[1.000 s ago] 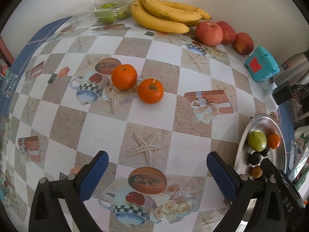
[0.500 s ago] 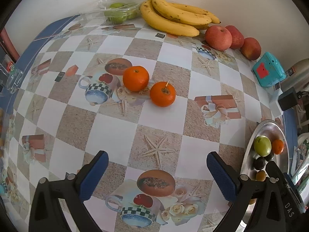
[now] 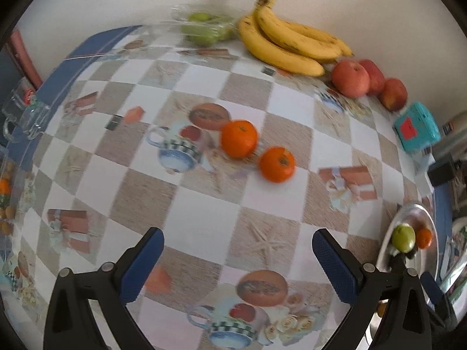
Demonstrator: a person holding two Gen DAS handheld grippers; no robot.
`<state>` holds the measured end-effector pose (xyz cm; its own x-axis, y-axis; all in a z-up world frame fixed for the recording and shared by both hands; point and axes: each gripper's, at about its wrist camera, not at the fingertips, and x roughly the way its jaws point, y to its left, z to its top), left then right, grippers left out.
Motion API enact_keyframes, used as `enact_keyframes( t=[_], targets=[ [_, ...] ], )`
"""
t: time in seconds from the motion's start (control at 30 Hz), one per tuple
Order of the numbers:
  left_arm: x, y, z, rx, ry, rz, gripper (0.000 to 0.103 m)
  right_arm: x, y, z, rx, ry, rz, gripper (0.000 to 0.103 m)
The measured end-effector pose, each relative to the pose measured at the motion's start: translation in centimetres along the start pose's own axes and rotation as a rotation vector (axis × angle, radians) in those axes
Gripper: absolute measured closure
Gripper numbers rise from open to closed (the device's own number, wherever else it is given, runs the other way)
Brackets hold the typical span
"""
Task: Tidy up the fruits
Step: 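Withdraw both open tools from the bowl toward the two oranges, then close the left tool on an orange while the right tool grasps the stemmed tangerine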
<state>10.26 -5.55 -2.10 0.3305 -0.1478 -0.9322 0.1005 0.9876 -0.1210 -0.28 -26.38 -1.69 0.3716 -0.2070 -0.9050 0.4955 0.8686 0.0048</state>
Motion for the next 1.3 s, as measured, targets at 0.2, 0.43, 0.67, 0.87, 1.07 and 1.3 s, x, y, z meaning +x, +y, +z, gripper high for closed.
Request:
enact_keyframes(
  t=[0.2,0.43,0.67,0.87,1.07,1.3],
  targets=[
    [-0.7,3.0,1.0,-0.071,-0.035,0.033,0.000,-0.2,1.4,-0.1,-0.022,-0.008,0.035,0.012],
    [-1.3,6.5,2.1,-0.136,-0.070,0.082,0.000,-0.6,3.4,-0.1,-0.039,-0.019,0.097,0.012],
    [-1.8,7.9,3.0,-0.111,-0.103,0.090,0.000,-0.6,5.4,-0.1,-0.071,-0.016,0.119,0.012],
    [-2.3,8.0,3.6,-0.106,-0.137,0.058,0.000,-0.6,7.1,-0.1,-0.100,-0.018,0.131,0.012],
    [-2.4,8.9,4.2,-0.133,-0.165,0.012,0.000,-0.9,8.3,0.7,-0.104,-0.034,0.162,0.012],
    [-1.8,9.4,4.9,-0.132,-0.179,-0.059,0.000,-0.6,10.4,1.8,-0.107,-0.049,0.207,0.012]
  ],
)
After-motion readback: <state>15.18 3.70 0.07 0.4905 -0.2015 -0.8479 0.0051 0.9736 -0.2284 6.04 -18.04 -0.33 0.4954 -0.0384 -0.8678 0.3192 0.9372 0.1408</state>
